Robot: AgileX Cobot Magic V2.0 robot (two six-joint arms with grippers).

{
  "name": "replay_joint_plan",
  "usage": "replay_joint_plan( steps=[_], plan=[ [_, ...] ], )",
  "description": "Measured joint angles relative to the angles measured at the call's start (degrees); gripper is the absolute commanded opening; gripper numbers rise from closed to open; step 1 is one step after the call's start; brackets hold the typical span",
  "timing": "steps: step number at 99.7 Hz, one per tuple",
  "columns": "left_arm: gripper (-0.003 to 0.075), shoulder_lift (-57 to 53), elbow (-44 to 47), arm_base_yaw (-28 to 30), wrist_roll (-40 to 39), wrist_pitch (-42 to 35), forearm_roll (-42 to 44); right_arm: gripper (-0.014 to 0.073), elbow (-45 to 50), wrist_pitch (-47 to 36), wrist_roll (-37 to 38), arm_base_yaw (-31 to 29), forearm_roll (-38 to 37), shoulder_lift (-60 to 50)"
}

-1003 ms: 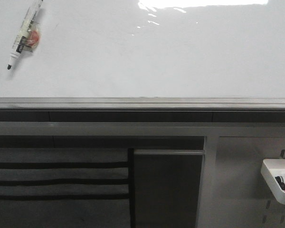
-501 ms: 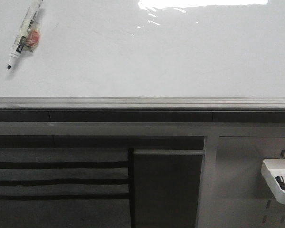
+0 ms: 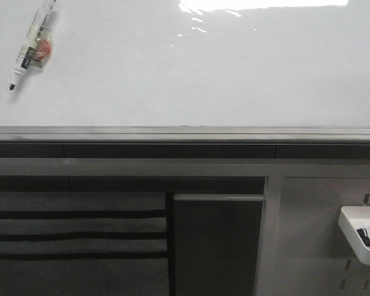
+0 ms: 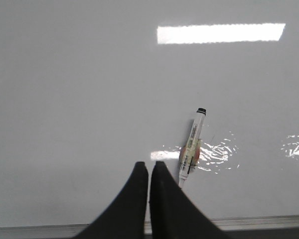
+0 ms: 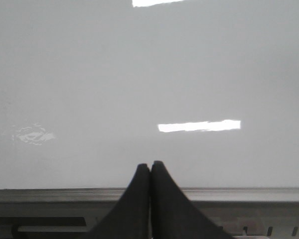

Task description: Write number 3 on whiteboard

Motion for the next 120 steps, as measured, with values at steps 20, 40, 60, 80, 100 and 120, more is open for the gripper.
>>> replay_joint_plan(
  steps=[20, 40, 60, 80, 100, 120],
  plan=[
    [-0.0018, 6.8, -3.2, 0.0, 0.0, 0.8, 0.3, -0.0074, -5.4, 0.0, -1.3, 0.0, 0.0, 6.8],
    [-0.0018, 8.7, -3.2, 0.0, 0.0, 0.6, 0.3, -0.0074, -5.5, 0.1, -1.5, 0.0, 0.0, 8.5],
    [-0.0018, 8.7, -3.2, 0.0, 0.0, 0.5, 0.3, -0.0074, -5.5, 0.1, -1.6, 0.0, 0.0, 8.6],
    [-0.0018, 8.7, -3.2, 0.0, 0.0, 0.5, 0.3, -0.0074, -5.5, 0.3, -1.7, 0.0, 0.0, 8.6],
    [0.0091, 8.7, -3.2, 0.0, 0.0, 0.5, 0.3, 0.0082, -5.5, 0.3, -1.8, 0.0, 0.0, 8.6],
    [0.0504, 8.7, -3.2, 0.0, 0.0, 0.5, 0.3, 0.0491, -5.5, 0.3, -1.8, 0.0, 0.0, 8.6]
  ],
)
